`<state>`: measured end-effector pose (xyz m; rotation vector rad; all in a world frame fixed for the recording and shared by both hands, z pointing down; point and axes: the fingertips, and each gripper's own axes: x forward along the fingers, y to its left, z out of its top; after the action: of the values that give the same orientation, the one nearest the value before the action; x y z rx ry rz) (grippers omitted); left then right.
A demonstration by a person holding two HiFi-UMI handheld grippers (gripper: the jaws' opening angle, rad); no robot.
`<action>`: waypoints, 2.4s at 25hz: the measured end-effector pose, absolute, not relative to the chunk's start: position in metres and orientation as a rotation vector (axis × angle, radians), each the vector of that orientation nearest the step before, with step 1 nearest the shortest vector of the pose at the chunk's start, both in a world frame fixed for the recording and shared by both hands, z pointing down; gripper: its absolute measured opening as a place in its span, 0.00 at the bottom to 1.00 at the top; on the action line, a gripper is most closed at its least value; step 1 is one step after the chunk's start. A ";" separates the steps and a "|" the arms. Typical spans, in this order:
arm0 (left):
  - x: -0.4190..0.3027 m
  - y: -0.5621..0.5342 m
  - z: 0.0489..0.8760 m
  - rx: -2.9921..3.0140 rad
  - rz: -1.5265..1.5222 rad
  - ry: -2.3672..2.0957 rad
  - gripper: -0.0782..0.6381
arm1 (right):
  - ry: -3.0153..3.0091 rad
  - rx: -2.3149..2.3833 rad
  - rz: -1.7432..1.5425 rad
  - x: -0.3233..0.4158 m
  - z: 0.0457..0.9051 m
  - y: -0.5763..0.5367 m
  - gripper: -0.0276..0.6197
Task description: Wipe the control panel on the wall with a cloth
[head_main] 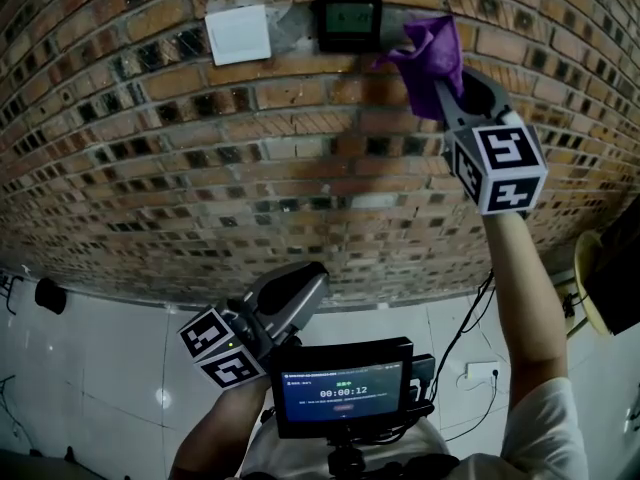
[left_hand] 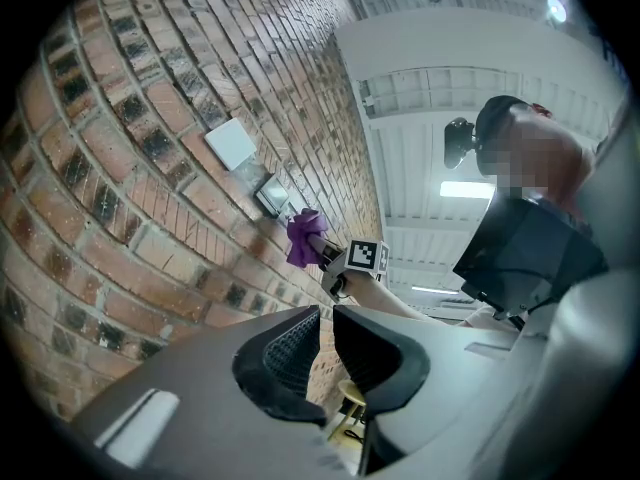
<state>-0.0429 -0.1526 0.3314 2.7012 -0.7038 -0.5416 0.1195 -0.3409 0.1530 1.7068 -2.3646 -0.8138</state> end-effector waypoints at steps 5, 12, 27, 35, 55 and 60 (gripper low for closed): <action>-0.042 -0.151 0.331 2.701 -0.541 -0.704 0.15 | -2.371 1.705 -0.788 0.123 0.162 -0.334 0.18; -0.043 -0.149 0.333 2.695 -0.545 -0.703 0.15 | -2.389 1.685 -0.746 0.120 0.180 -0.323 0.18; -0.042 -0.151 0.334 2.694 -0.542 -0.694 0.15 | -2.426 1.688 -0.684 0.119 0.199 -0.302 0.18; -0.039 -0.152 0.334 2.694 -0.540 -0.685 0.15 | -2.441 1.681 -0.672 0.119 0.207 -0.288 0.18; -0.040 -0.157 0.339 2.684 -0.537 -0.682 0.15 | -2.458 1.699 -0.540 0.128 0.244 -0.277 0.18; -0.039 -0.158 0.341 2.681 -0.539 -0.680 0.15 | -2.468 1.689 -0.524 0.124 0.248 -0.271 0.18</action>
<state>-0.0392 -0.1578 0.3405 2.6808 -0.6796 -0.5392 0.1244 -0.2708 0.2483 1.6890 -2.4682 -0.5236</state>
